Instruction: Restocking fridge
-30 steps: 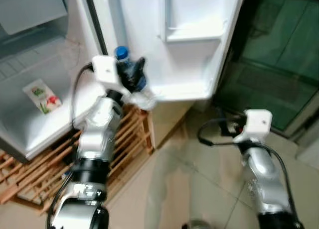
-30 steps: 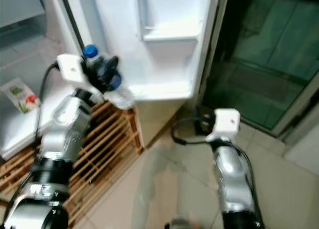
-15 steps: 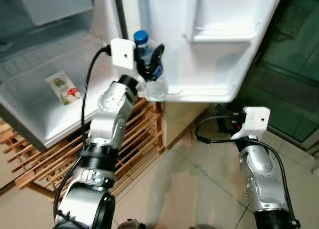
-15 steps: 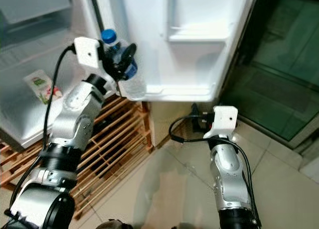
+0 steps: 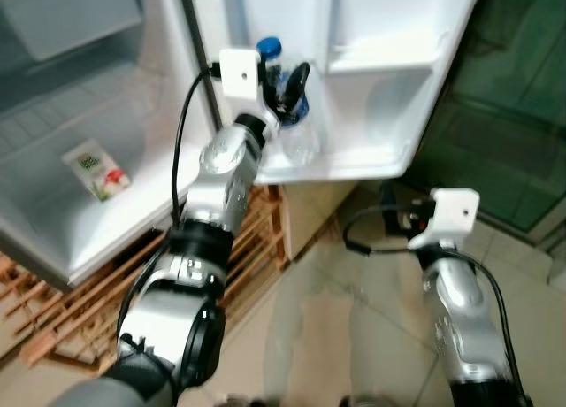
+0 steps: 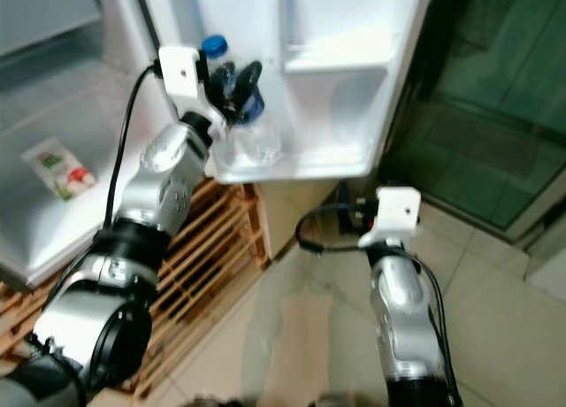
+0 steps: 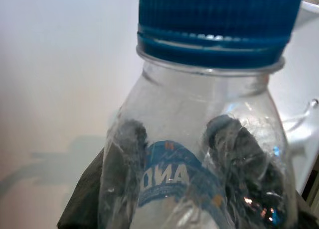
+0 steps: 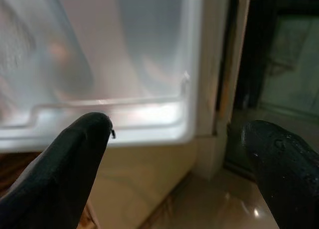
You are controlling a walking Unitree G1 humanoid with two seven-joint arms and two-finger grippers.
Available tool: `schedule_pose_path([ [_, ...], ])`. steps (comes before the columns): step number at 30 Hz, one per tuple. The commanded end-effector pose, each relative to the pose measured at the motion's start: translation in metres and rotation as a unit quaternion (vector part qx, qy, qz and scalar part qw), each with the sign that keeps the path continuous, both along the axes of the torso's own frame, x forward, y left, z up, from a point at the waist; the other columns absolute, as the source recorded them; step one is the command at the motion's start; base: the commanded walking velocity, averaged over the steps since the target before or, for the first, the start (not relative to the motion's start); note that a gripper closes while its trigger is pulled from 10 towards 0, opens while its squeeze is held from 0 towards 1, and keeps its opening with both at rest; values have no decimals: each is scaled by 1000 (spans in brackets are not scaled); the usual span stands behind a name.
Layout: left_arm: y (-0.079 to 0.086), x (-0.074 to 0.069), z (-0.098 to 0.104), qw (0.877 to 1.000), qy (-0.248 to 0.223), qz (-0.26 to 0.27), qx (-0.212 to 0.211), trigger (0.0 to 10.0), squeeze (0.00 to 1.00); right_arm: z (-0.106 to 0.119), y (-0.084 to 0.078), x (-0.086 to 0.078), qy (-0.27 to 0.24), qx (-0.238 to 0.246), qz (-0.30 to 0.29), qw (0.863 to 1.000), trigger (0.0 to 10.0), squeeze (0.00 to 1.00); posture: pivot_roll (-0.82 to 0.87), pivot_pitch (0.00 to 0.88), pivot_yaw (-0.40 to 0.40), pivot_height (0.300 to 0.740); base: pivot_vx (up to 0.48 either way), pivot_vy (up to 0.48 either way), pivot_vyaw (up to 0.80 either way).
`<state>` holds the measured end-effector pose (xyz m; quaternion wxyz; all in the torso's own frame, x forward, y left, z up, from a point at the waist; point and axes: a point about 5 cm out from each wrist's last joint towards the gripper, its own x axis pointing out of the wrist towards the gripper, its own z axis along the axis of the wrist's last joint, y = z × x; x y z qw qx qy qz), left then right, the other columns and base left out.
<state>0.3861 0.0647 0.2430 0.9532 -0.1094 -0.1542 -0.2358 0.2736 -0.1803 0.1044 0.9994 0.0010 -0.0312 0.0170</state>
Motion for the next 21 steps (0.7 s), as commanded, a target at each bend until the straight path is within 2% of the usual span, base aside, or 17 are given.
schedule_pose_path([
  [1,8,5,6,1000,-12,25,0,10000,0,-1,6,-4,7,-4,15,1000,10000,0,-208,121,109,740,0,0,0],
  [10,8,7,4,998,-25,39,33,10000,0,-2,7,-11,13,-2,13,1000,10000,0,-212,133,118,740,0,0,0],
  [11,9,6,5,997,-44,47,53,10000,0,-2,9,-12,15,0,15,1000,10000,0,-212,136,119,740,0,0,0],
  [13,10,5,5,995,-52,51,61,10000,0,-2,10,-13,16,0,15,1000,10000,0,-213,138,119,740,0,0,0],
  [18,9,1,6,986,-111,71,102,10000,0,-3,13,-17,21,2,18,1000,10000,0,-210,155,126,740,0,0,0],
  [21,12,1,7,983,-130,88,97,10000,0,-3,14,-20,23,3,17,1000,10000,0,-210,173,138,740,0,0,0],
])
